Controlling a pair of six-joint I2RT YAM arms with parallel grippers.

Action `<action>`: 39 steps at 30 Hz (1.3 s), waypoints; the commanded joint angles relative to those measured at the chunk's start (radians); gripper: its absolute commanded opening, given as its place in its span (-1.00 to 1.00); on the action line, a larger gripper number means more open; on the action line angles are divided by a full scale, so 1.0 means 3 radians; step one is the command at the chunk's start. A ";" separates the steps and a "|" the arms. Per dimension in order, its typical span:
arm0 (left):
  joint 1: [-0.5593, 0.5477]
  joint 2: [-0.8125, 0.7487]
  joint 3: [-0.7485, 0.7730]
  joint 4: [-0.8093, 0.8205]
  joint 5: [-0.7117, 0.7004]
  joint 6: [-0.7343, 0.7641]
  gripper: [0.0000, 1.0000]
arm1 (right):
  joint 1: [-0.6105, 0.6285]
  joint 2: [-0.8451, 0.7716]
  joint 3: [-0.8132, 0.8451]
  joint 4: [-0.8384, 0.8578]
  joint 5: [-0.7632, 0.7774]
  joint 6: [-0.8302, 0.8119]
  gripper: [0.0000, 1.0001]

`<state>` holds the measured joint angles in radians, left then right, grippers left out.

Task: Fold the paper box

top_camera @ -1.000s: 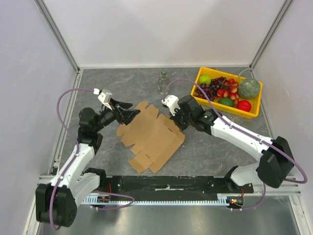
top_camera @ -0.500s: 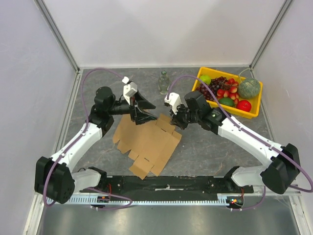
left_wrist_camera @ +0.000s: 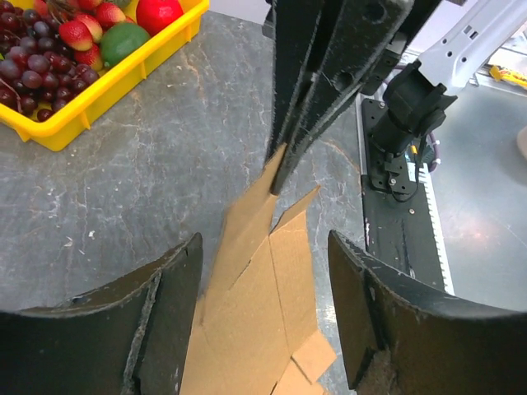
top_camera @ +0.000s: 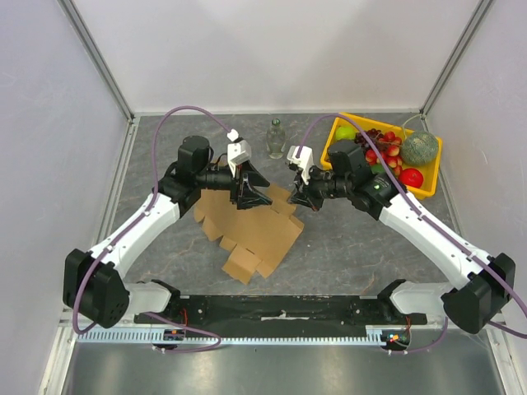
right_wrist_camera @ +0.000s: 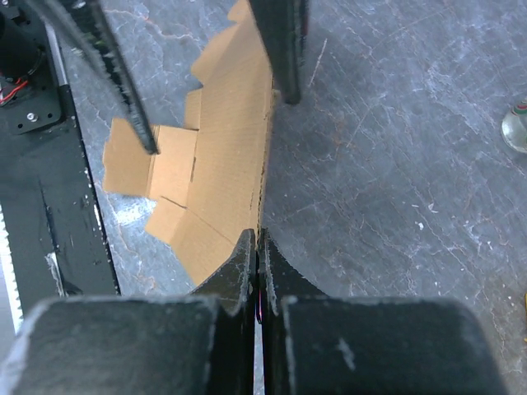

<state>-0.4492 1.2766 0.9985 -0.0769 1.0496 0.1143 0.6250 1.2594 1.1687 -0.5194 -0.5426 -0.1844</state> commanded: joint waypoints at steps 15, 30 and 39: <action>-0.0205 0.0433 0.0701 -0.0567 0.0075 0.0509 -0.08 | -0.0059 0.0071 0.0307 -0.0171 -0.0323 -0.0239 -1.00; -0.0318 0.0684 0.1089 -0.1155 0.0127 0.0831 -0.69 | -0.0140 0.0317 0.0614 -0.0237 -0.0349 -0.0336 -1.00; -0.0338 0.0766 0.1171 -0.1359 0.0055 0.0928 -0.96 | -0.0161 0.0332 0.0722 -0.0289 -0.0293 -0.0342 -0.57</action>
<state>-0.5327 1.4910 1.3140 -0.4210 1.0508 0.3500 0.5850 1.3735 1.3300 -0.6521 -0.6342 -0.2798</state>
